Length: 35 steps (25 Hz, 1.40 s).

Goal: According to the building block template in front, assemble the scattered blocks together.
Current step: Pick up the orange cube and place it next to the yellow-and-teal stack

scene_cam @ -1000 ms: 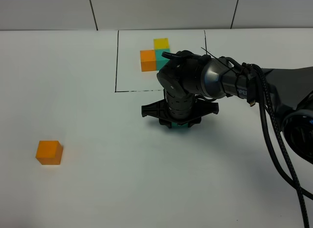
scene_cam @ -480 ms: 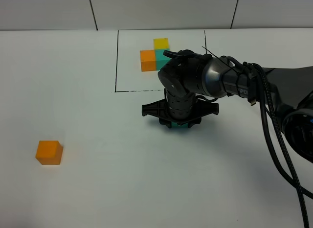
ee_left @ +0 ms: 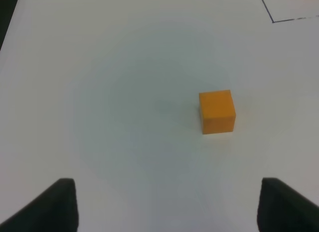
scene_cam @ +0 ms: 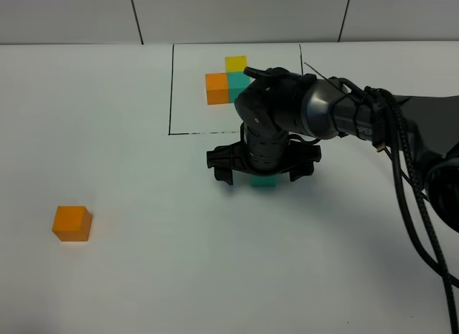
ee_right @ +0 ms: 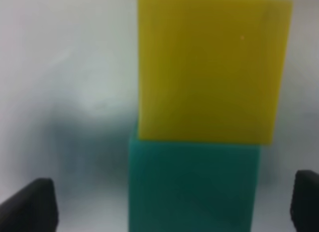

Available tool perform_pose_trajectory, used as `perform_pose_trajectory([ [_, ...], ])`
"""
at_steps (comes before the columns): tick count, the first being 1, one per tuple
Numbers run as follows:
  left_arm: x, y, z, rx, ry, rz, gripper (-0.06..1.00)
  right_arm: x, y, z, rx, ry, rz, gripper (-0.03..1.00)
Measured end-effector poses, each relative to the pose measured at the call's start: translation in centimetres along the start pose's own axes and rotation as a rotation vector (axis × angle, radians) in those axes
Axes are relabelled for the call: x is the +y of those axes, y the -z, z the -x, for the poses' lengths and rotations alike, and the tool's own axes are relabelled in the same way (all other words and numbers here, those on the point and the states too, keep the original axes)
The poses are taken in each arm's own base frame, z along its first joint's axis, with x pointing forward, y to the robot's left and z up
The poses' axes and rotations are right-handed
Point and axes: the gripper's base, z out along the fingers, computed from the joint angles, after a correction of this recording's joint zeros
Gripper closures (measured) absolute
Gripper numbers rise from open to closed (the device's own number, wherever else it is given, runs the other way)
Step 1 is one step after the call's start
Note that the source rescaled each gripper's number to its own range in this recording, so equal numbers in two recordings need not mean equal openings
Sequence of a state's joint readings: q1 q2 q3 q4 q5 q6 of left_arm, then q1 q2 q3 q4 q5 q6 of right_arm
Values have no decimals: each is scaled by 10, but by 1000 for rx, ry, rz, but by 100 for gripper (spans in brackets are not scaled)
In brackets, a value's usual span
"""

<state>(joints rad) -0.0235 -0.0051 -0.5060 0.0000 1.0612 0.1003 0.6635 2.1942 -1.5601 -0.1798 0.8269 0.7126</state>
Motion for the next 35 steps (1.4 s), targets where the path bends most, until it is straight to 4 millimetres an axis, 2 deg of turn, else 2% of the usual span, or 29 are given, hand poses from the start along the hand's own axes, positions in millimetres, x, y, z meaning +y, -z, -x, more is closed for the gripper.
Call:
perform_pose_trajectory([
  [3, 0, 0, 0, 0, 0, 0, 22, -1, 28, 4, -42, 33, 28, -1],
  [7, 0, 0, 0, 0, 0, 0, 22, -10, 57, 2, -71, 76, 39, -3],
  [13, 0, 0, 0, 0, 0, 0, 22, -29, 74, -4, -42, 143, 39, -3],
  [19, 0, 0, 0, 0, 2, 0, 22, -39, 100, -17, -52, 209, 89, -3],
  [24, 0, 0, 0, 0, 1, 0, 22, -49, 97, -24, -30, 233, 135, -3],
  [28, 0, 0, 0, 0, 1, 0, 22, -72, 88, -19, -6, 236, 143, -3],
  [35, 0, 0, 0, 0, 1, 0, 22, -114, 84, -1, -21, 228, 133, -3],
])
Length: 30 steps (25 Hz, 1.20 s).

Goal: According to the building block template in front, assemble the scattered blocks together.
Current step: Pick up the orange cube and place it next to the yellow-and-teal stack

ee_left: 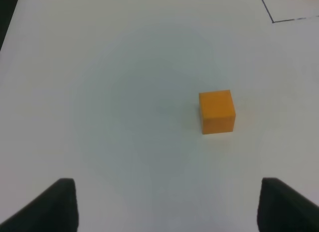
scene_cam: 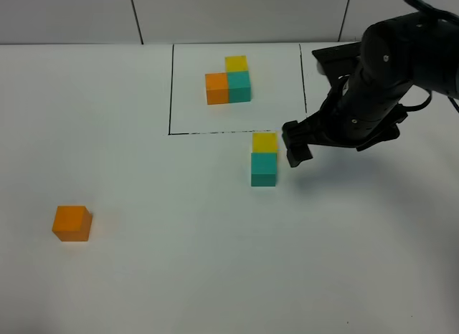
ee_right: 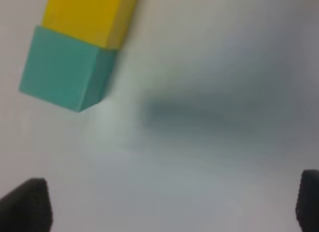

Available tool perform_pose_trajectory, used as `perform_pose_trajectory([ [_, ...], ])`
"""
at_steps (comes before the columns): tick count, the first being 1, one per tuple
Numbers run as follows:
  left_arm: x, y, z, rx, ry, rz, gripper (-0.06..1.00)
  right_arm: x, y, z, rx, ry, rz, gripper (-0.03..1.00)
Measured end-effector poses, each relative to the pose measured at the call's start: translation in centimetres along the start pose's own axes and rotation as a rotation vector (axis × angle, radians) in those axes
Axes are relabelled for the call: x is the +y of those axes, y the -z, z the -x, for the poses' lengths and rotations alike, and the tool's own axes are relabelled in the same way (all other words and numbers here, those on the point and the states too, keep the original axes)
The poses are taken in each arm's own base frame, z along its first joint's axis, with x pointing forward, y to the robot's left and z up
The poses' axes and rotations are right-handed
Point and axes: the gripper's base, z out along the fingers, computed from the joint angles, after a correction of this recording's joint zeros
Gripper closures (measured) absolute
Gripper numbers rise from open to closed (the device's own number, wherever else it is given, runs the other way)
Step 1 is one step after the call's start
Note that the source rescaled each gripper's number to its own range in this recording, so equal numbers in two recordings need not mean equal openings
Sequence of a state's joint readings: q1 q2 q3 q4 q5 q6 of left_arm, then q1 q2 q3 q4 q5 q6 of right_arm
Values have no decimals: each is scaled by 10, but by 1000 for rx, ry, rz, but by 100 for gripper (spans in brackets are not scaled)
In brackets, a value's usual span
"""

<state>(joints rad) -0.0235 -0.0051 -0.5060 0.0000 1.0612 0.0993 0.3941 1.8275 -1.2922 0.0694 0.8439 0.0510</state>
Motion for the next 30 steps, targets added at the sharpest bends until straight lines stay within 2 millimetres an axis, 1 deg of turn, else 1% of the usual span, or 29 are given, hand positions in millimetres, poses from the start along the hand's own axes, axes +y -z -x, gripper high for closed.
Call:
perform_pose_trajectory([
  [4, 0, 0, 0, 0, 0, 0, 22, -46, 10, 4, -44, -76, -27, -3],
  [6, 0, 0, 0, 0, 0, 0, 22, -71, 19, 4, -79, -120, -50, -3],
  [9, 0, 0, 0, 0, 0, 0, 22, -103, 38, 0, -132, -171, -84, -3],
  [12, 0, 0, 0, 0, 0, 0, 22, -123, 57, -8, -170, -203, -113, -3],
  [14, 0, 0, 0, 0, 0, 0, 22, -131, 68, -18, -188, -222, -122, -3],
  [16, 0, 0, 0, 0, 0, 0, 22, -134, 75, -31, -200, -243, -126, -3],
  [19, 0, 0, 0, 0, 0, 0, 22, -135, 79, -51, -207, -269, -134, -3],
  [21, 0, 0, 0, 0, 0, 0, 22, -131, 83, -64, -224, -266, -143, -3],
  [26, 0, 0, 0, 0, 0, 0, 22, -117, 106, -95, -297, -259, -157, -3],
  [30, 0, 0, 0, 0, 0, 0, 22, -106, 118, -121, -333, -256, -163, -3],
])
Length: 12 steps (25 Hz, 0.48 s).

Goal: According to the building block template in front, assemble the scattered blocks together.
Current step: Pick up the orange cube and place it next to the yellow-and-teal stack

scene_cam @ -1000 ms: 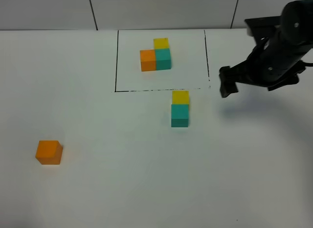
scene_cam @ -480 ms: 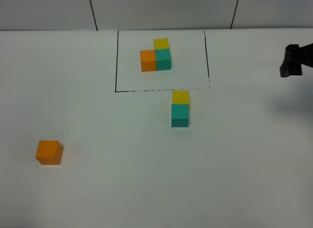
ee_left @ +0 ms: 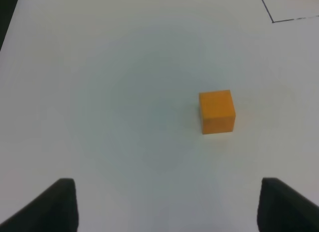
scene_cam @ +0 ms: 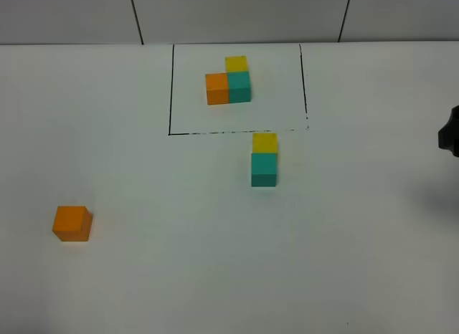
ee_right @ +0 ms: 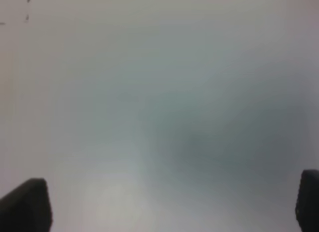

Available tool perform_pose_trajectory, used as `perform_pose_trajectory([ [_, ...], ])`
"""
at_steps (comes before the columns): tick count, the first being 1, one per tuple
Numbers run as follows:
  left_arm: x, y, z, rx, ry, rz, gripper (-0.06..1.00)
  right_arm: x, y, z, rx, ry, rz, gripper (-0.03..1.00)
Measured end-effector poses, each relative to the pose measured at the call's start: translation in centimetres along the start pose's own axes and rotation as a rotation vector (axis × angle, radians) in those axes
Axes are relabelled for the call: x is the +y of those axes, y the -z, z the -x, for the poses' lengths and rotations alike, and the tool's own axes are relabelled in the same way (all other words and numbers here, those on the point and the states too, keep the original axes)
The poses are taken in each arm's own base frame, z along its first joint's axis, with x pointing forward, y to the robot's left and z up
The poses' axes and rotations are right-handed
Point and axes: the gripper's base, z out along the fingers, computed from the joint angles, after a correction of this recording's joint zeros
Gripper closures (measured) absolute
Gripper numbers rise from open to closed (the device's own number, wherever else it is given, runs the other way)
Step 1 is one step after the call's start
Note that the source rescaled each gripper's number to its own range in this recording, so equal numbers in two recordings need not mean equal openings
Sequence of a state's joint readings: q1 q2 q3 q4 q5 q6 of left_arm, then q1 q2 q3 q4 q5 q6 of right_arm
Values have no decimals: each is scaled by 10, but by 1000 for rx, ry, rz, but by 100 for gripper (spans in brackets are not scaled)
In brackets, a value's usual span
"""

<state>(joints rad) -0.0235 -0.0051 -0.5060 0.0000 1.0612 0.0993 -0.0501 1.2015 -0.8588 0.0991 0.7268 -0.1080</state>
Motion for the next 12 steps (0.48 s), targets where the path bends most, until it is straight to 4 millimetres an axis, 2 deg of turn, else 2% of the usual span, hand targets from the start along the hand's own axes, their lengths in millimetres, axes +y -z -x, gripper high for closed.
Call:
perform_pose_trajectory([
  [8, 0, 0, 0, 0, 0, 0, 22, 2, 24, -39, -47, -14, -6, -3],
  [12, 0, 0, 0, 0, -1, 0, 22, 4, 36, -51, -85, -17, -6, -3],
])
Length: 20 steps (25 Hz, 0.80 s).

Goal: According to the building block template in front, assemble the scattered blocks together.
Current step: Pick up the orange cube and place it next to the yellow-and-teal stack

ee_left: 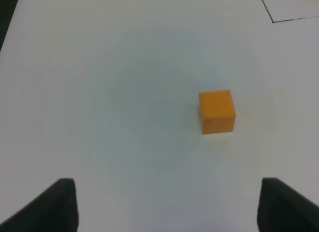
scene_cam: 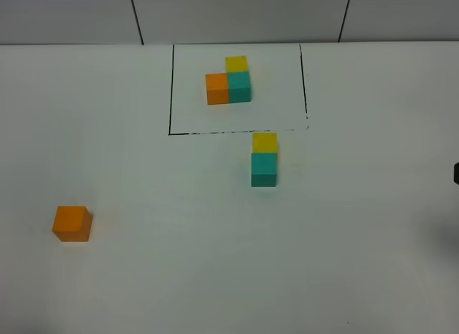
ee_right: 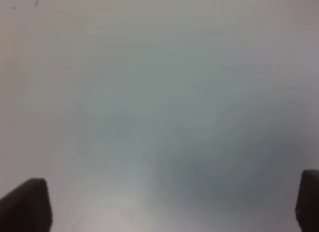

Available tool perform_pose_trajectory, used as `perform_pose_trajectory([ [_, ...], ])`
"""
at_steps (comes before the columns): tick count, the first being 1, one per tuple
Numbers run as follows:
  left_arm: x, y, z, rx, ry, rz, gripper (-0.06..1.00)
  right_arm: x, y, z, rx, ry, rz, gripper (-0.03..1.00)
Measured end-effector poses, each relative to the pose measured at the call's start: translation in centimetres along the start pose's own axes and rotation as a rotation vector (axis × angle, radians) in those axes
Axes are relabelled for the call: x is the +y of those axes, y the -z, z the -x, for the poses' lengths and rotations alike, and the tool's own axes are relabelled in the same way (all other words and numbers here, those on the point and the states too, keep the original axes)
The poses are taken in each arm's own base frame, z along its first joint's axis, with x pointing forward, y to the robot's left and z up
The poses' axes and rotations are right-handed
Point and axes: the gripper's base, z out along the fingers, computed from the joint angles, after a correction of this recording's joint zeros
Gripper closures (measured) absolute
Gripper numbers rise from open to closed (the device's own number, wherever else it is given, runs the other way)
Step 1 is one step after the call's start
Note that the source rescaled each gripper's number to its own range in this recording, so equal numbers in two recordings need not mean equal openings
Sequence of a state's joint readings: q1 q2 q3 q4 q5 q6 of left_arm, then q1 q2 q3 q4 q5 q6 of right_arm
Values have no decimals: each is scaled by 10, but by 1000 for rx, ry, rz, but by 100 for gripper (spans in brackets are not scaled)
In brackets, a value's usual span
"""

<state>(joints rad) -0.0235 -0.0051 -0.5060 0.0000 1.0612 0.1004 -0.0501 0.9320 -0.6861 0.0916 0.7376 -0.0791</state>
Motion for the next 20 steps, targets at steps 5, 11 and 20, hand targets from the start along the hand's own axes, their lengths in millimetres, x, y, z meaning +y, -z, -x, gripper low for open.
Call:
perform_pose_trajectory([
  [5, 0, 0, 0, 0, 0, 0, 22, 2, 20, -11, -27, -1, 3, -3],
  [11, 0, 0, 0, 0, 0, 0, 22, 3, 49, -42, -85, -21, -3, -3],
  [20, 0, 0, 0, 0, 0, 0, 22, 3, 85, -96, -208, 30, -26, -3],
])
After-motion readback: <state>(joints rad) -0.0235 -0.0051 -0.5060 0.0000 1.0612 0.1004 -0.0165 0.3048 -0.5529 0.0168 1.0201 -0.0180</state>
